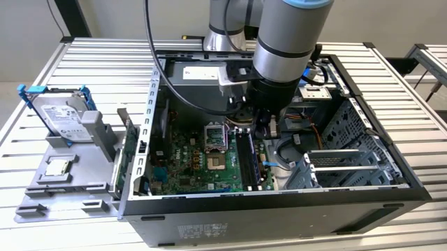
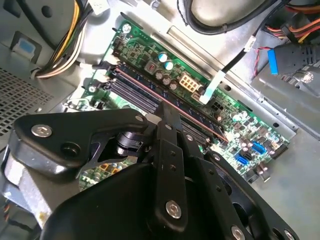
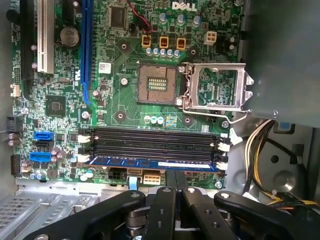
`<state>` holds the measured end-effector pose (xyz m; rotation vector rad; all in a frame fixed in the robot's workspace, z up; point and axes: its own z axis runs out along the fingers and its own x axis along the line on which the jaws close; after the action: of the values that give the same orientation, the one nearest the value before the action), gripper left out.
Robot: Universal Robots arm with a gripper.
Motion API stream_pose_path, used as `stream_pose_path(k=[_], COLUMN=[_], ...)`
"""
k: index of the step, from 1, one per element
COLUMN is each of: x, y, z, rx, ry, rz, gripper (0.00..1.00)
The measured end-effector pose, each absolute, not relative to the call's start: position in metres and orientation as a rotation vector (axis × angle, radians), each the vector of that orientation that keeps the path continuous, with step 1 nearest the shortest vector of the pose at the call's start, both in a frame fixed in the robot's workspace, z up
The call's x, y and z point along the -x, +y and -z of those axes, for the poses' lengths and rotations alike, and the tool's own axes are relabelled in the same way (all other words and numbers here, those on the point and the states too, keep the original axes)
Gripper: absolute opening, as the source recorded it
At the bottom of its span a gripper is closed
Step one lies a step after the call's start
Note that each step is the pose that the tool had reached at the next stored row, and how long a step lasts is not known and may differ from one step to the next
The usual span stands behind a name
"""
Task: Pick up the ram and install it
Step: 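Press down the ram until it locks into place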
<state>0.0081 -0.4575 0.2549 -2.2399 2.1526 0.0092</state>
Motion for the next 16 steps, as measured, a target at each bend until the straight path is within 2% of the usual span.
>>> stream_pose_path(k=[16], x=[-0.010], y=[-0.462], z=[-0.241], rx=[2.243], ry=[2.156], rz=[-0.016], gripper=[0.00])
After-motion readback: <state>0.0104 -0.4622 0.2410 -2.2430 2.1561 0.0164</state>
